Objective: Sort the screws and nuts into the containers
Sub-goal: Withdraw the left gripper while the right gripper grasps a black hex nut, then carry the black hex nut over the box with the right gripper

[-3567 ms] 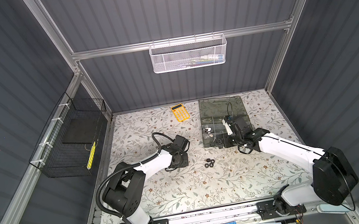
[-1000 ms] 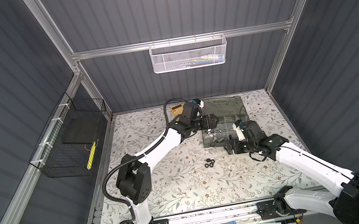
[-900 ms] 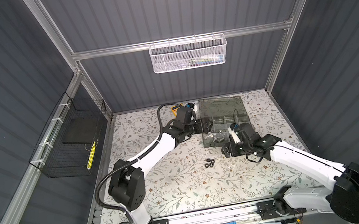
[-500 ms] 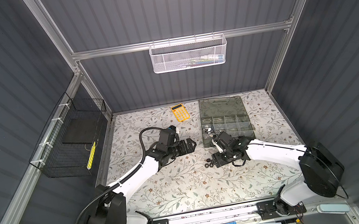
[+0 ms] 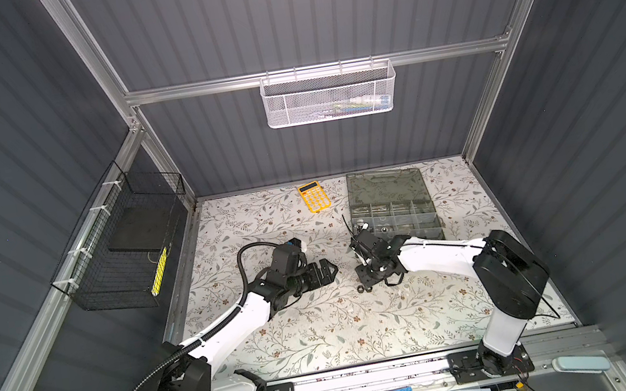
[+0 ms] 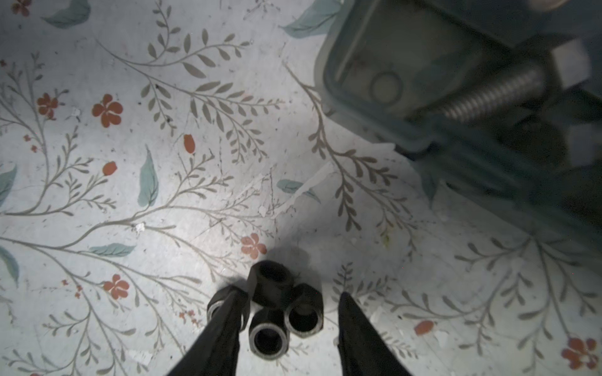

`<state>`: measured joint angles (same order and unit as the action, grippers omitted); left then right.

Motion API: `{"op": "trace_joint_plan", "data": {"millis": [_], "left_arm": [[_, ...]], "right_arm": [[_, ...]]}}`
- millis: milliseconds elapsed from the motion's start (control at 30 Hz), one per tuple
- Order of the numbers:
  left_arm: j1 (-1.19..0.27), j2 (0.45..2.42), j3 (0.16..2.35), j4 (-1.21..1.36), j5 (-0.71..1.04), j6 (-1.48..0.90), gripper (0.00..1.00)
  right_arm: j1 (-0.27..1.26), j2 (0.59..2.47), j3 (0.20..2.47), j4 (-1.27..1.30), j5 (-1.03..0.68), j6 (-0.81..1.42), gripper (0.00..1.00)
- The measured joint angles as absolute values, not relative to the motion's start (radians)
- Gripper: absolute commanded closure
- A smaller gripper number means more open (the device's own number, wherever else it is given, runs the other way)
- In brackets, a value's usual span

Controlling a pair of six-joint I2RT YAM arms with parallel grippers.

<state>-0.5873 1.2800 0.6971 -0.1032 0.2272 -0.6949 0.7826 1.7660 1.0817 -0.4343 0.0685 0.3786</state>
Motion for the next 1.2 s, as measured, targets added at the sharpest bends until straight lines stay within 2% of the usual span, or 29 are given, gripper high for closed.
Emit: {"op": "trace_joint_plan", "data": {"millis": [733, 1000, 1200], "left_arm": [[-0.587, 1.280, 0.692, -0.088, 0.229, -0.704, 0.00], [-0.585, 1.278, 0.692, -0.088, 0.230, -0.712, 0.00], [-0.585, 1.277, 0.692, -0.056, 0.249, -0.731, 0.00]], "right_arm": [[0.794, 1.849, 1.116, -0.411, 0.079, 0.367, 0.78], [0.788, 1.836, 1.125, -0.437, 0.078, 0.366, 0.79], [0.727, 1.706, 1.167, -0.498, 0.075, 0.366, 0.79]]}}
